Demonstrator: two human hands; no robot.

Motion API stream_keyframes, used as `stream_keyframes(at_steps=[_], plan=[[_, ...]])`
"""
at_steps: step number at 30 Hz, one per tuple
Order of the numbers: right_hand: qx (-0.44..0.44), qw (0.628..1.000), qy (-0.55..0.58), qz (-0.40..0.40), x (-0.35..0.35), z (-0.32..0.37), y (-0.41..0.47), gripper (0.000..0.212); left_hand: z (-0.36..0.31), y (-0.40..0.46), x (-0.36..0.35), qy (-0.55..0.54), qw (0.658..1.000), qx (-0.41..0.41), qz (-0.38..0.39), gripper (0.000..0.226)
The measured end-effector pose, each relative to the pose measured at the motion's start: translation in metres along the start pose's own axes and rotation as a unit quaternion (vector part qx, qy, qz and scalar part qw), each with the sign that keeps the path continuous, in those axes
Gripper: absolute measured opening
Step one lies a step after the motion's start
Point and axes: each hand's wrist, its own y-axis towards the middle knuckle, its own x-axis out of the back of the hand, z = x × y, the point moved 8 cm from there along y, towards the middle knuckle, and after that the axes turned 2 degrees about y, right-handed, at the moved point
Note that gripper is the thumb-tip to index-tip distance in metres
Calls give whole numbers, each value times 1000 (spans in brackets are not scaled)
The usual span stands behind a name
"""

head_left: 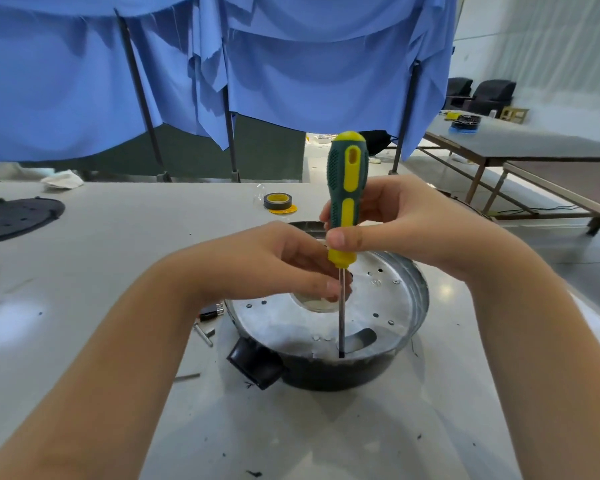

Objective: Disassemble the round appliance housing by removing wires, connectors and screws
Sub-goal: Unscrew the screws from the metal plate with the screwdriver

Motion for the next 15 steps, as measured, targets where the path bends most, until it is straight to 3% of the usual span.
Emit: stream_keyframes(at_steps=[5,11,15], plan=[[1,997,-62,-39,5,6,-3,36,7,9,-16,8,999,2,40,15],[63,978,-99,-173,20,25,-4,66,9,15,-23,21,998,4,53,16],[78,969,-82,-219,22,29,-5,33,15,17,-25,-12,998,4,56,14]])
